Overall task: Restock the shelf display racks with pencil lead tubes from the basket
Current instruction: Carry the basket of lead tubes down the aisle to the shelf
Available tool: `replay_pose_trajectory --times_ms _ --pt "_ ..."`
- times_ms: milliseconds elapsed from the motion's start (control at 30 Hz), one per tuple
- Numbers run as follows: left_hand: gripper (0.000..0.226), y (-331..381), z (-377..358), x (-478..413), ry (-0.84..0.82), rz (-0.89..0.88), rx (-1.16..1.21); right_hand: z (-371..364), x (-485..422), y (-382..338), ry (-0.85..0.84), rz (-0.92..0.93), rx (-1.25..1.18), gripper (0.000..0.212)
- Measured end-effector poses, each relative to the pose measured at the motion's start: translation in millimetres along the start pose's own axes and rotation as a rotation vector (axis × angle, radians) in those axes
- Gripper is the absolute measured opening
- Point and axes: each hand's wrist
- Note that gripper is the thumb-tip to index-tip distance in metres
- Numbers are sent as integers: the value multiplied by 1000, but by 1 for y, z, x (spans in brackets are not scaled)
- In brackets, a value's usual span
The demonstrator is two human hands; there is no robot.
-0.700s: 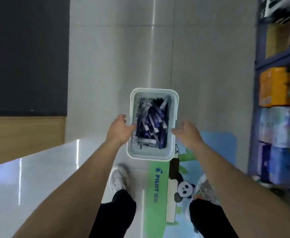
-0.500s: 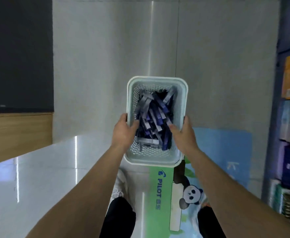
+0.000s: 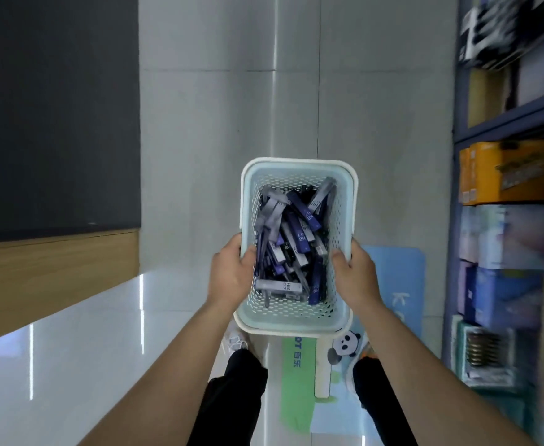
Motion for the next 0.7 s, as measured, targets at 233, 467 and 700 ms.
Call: replay_pose_trajectory --times_ms 233,467,700 --pt "22 179 169 122 -23 -93 -6 98 166 -204 74 -9 -83 28" --pt "11 319 283 159 20 -224 3 168 226 -362 127 119 -102 22" --pt "16 435 315 116 73 -249 38 228 171 -469 146 213 -83 22"
Point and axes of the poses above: each hand's wrist, its own x-axis away from the middle knuckle, its own z-axis out of the back of the hand, y = z × x, and after that the axes turned 1 degree about -z, right-handed
